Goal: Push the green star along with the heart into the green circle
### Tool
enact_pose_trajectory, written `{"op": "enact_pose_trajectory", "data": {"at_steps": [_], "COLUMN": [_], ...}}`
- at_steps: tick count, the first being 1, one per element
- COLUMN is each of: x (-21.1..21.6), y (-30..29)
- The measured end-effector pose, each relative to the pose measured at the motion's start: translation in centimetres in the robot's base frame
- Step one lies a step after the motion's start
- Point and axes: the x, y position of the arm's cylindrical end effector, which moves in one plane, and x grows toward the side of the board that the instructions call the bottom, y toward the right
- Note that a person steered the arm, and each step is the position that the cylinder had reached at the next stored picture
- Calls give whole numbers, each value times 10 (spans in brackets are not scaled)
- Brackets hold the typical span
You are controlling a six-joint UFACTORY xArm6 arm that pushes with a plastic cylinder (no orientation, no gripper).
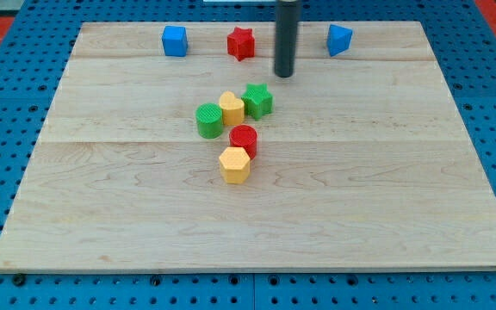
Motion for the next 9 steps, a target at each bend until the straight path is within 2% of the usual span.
{"op": "enact_pose_trajectory", "data": {"at_steps": [1,2,5,6,7,8,9], "x": [28,60,35,113,210,180,115], "y": [2,-33,-111,-18,5,-26,-44]}}
